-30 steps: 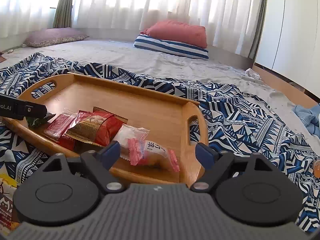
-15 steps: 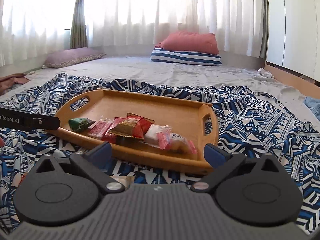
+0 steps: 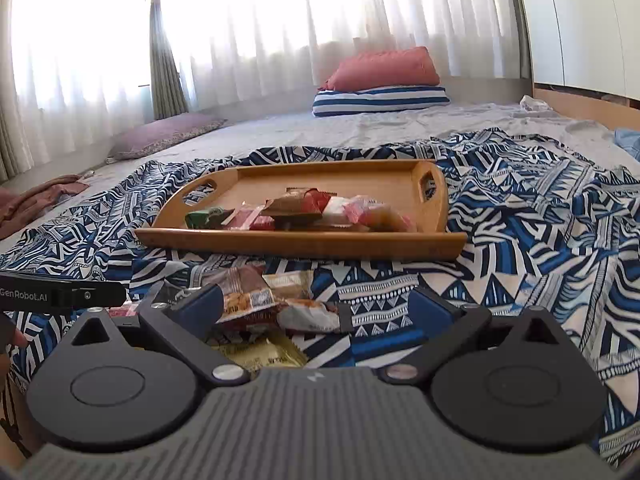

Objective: Organize snacks
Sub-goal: 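Move the left tool to the red bar while the right tool approaches the gold packet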

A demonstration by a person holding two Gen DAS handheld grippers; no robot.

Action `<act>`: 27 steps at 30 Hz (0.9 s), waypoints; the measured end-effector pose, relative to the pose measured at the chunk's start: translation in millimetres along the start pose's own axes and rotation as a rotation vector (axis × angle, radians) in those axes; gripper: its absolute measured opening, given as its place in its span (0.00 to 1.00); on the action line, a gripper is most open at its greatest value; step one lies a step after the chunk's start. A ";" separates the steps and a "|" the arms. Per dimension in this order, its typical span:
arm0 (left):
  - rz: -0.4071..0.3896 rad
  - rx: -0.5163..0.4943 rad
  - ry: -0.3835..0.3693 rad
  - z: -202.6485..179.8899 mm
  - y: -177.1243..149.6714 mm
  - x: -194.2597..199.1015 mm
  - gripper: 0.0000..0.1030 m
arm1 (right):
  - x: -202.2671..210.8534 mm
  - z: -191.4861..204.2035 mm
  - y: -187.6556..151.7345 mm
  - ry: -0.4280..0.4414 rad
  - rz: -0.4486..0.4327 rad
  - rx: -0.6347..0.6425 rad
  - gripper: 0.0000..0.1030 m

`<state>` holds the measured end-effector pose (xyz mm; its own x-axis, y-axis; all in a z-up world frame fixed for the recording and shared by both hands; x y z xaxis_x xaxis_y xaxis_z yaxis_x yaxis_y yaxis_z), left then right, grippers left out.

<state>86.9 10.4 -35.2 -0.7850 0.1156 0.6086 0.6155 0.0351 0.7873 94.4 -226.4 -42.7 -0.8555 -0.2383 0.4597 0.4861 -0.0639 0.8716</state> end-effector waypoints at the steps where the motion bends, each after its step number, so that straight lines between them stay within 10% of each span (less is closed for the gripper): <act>1: 0.001 0.000 0.000 -1.3 -2.4 1.4 0.99 | 0.5 -0.3 -3.2 -0.003 -0.001 -0.008 1.00; 27: -0.041 -0.049 0.127 -0.3 -31.4 16.1 0.99 | 1.1 53.3 -38.8 0.049 0.012 0.223 1.00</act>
<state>54.9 10.9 -50.0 -0.8138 -0.0120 0.5810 0.5812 -0.0121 0.8137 65.1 -172.5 -67.0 -0.8374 -0.2848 0.4664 0.4402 0.1543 0.8846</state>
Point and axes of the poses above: each gripper's, at about its wrist camera, not at the fingertips, and x roughly against the way its jaws point, z to its left, y to its top, the point moved 9 cm from there along -x, roughly the way its jaws point, and after that the axes turned 1 degree about x, right-handed, at the moved point
